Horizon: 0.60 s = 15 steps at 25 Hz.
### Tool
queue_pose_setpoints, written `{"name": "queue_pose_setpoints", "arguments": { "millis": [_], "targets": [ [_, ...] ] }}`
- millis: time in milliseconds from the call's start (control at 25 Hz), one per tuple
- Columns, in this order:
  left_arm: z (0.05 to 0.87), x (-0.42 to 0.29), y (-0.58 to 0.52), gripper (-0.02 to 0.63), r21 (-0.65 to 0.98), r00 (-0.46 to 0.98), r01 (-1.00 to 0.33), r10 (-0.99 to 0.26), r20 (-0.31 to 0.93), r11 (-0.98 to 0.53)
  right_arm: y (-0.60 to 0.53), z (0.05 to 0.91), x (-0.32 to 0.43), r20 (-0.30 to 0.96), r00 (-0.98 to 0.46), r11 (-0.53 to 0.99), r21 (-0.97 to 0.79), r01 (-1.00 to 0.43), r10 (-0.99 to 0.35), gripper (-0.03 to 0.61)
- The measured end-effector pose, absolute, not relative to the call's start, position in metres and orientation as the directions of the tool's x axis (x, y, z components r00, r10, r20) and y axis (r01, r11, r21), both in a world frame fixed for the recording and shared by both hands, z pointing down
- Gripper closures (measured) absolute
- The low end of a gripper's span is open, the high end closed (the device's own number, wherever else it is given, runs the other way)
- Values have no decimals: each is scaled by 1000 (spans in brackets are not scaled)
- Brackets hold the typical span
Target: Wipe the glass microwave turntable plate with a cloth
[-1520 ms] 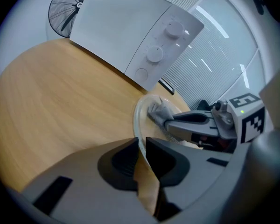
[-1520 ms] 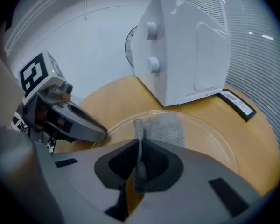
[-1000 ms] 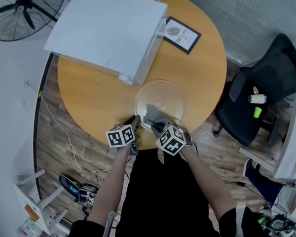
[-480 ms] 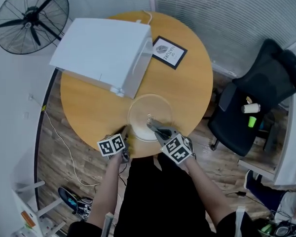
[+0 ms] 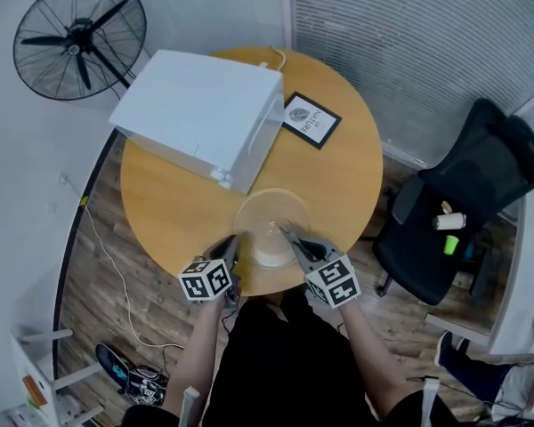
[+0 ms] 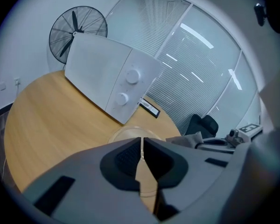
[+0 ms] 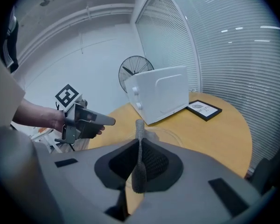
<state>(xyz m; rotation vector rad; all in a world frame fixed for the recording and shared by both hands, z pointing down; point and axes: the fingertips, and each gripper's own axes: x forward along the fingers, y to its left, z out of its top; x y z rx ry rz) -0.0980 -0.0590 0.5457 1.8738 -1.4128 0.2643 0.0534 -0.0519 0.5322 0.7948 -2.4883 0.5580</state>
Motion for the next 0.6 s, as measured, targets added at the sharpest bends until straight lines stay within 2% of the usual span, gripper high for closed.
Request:
{"name": "queue_pose_setpoints", "arguments": {
  "millis": [600],
  "targets": [
    [427, -107, -29, 617, 356, 516, -846, -776, 362, -397, -33, 421, 50, 369, -637, 626, -167, -762, -677, 551]
  ]
}}
